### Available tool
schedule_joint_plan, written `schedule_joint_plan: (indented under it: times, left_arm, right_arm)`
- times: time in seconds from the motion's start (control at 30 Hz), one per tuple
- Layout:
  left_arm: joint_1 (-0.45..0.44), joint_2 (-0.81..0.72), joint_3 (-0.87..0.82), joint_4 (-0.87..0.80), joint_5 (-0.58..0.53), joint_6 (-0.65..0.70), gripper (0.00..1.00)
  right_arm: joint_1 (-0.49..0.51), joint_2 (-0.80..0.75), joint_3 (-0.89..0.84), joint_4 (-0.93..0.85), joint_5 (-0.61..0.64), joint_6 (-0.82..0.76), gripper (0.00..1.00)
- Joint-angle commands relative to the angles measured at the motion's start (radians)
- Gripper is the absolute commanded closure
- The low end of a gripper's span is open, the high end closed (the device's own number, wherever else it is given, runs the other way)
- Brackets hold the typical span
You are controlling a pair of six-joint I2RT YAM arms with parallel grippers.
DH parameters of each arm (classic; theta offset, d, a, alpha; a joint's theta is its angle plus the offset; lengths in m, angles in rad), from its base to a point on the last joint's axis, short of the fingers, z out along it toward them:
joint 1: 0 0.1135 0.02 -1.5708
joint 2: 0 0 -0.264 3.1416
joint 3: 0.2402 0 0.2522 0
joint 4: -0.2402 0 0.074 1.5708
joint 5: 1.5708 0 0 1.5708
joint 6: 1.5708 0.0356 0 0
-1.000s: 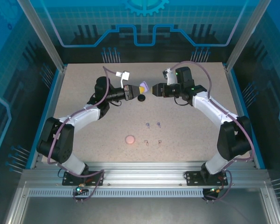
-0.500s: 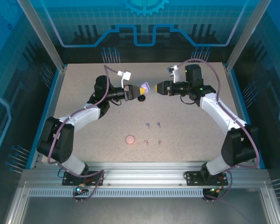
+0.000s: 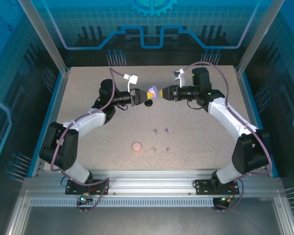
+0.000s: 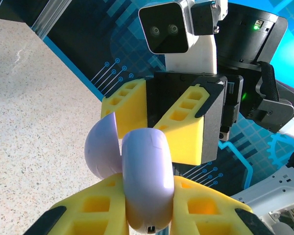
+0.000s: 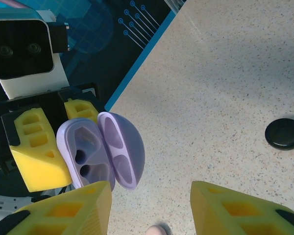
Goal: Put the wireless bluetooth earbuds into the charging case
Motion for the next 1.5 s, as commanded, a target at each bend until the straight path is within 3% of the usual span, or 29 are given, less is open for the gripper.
schedule_joint_plan:
  times: [0.0,1.03,1.33,1.4,1.47]
  left_arm:
    - [-0.001,0.011,0.033,0.039,0.027,-0.015,1.0]
    - [-0.007,0.014,0.012,0.085,0.043,-0.048,1.0]
    - [-0.014,0.026,0.012,0.085,0.047,-0.053,1.0]
    - [-0.016,0.026,0.007,0.083,0.044,-0.052,0.94]
    - [-0.016,0.024,-0.002,0.084,0.034,-0.049,0.83]
  right_arm:
    - [0.021,0.021,0.024,0.014,-0.019,0.007,0.54]
    - [0.042,0.081,0.088,-0.012,0.017,0.014,0.67]
    - [0.056,0.088,0.099,-0.018,0.0,0.011,0.87]
    - [0.06,0.086,0.102,-0.018,0.0,0.014,0.92]
    - [0.065,0.081,0.1,-0.013,-0.001,0.02,0.94]
